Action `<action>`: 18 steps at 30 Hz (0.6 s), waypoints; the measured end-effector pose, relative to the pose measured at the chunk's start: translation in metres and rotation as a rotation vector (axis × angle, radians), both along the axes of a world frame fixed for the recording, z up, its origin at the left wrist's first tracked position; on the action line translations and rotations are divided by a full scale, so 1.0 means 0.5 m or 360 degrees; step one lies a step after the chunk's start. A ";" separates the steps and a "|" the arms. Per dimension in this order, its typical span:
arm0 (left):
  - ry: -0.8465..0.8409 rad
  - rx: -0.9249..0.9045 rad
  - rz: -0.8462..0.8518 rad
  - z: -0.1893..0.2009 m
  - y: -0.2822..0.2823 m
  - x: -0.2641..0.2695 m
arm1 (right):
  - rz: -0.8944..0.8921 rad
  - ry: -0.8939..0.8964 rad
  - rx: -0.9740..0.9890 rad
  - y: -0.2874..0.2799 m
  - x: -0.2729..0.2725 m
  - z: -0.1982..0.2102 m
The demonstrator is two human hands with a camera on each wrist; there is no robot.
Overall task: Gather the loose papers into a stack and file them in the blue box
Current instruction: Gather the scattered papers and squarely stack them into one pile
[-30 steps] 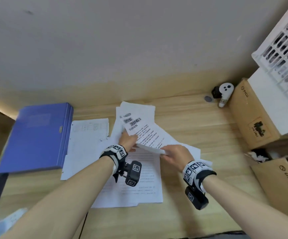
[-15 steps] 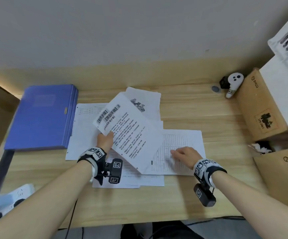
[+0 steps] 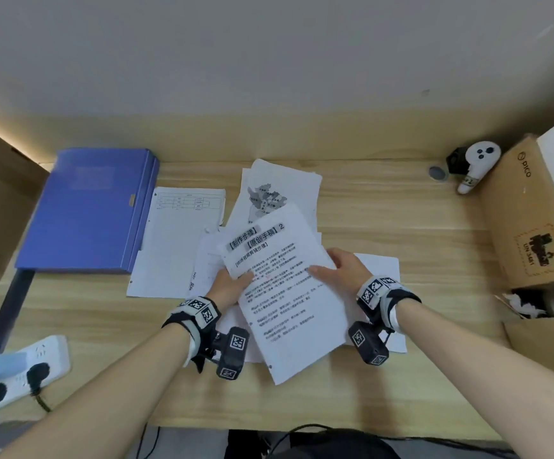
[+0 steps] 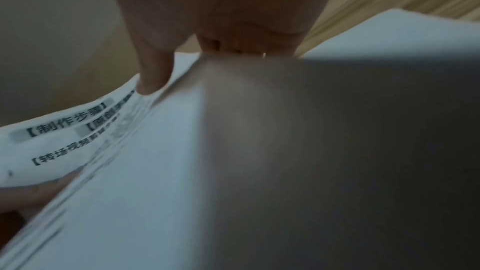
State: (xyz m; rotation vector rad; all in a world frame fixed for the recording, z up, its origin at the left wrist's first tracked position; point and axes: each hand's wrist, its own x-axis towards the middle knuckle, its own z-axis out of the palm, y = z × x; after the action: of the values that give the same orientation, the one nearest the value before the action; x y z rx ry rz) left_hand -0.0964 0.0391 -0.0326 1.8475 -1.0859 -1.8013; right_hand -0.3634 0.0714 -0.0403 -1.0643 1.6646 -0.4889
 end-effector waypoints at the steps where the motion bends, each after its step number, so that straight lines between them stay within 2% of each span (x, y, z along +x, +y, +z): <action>1: 0.0006 0.0001 -0.0061 -0.002 0.008 -0.010 | 0.0044 0.0021 -0.0018 -0.006 0.001 -0.001; 5: -0.0102 -0.0087 -0.0514 -0.010 0.022 -0.034 | 0.0134 0.0281 -0.0101 -0.036 -0.048 -0.001; 9: -0.0473 -0.0348 -0.0700 -0.026 0.012 -0.016 | 0.0308 0.0532 -0.0009 -0.049 -0.141 -0.008; 12: -0.0610 -0.0410 -0.0935 -0.050 0.012 0.005 | 0.0474 0.0739 0.0096 -0.061 -0.202 -0.012; 15: -0.0656 -0.0455 -0.1029 -0.065 0.021 0.011 | 0.0531 0.0799 0.0176 -0.075 -0.222 -0.006; 18: -0.0687 -0.0463 -0.1033 -0.076 0.025 0.009 | 0.0624 0.0944 0.0069 -0.084 -0.210 -0.010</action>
State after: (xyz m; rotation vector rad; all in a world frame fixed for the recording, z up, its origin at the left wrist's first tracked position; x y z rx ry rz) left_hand -0.0917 0.0515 -0.0708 1.8711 -2.1812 -1.4220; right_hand -0.4682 0.0295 -0.0455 -1.5591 1.8843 0.1387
